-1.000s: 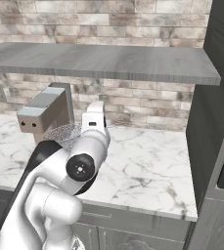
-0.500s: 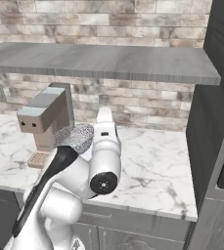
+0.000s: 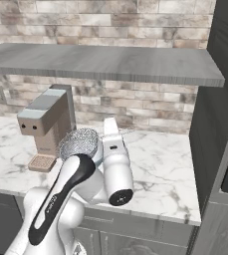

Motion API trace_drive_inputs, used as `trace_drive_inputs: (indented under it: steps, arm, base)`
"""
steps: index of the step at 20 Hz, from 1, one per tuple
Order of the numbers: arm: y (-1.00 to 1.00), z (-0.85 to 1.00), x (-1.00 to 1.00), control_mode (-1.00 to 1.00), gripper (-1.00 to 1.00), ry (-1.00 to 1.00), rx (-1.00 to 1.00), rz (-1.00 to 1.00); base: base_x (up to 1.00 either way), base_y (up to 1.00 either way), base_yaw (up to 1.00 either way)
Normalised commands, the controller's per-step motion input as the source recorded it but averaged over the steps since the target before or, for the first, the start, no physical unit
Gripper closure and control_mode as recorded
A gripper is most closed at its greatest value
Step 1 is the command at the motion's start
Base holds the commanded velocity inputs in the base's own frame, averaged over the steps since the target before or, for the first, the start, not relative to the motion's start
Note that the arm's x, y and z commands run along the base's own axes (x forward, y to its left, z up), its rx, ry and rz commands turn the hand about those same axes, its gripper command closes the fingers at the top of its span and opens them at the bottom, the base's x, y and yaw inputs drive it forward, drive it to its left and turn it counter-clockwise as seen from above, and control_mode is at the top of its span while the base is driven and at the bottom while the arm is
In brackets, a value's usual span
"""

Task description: Open the cabinet and setup a tea strainer by placing it in the bowl upright.

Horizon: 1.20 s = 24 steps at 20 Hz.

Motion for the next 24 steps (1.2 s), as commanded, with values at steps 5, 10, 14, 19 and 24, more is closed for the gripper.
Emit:
trace_drive_inputs:
  steps: [5, 10, 14, 19, 24]
  arm:
    - [0.36, -0.21, 0.37, -1.0, 1.0, -0.11, 0.0, -0.08]
    - [0.33, -0.17, 0.34, -1.0, 1.0, -0.07, 0.01, -0.08]
    - [0.29, -0.19, 0.19, -1.0, 1.0, -0.01, 0.05, -0.08]
    - [0.22, -0.31, 0.02, -1.0, 1.0, -0.01, 0.04, -0.06]
    - [0.4, -0.4, 0.0, -1.0, 1.0, 0.0, 0.02, -0.03]
  base:
    - [0.0, 0.0, 0.0]
    - [0.0, 0.0, 0.0]
    - [0.0, 0.0, 0.0]
    - [0.0, 0.0, 0.0]
    - [0.0, 0.0, 0.0]
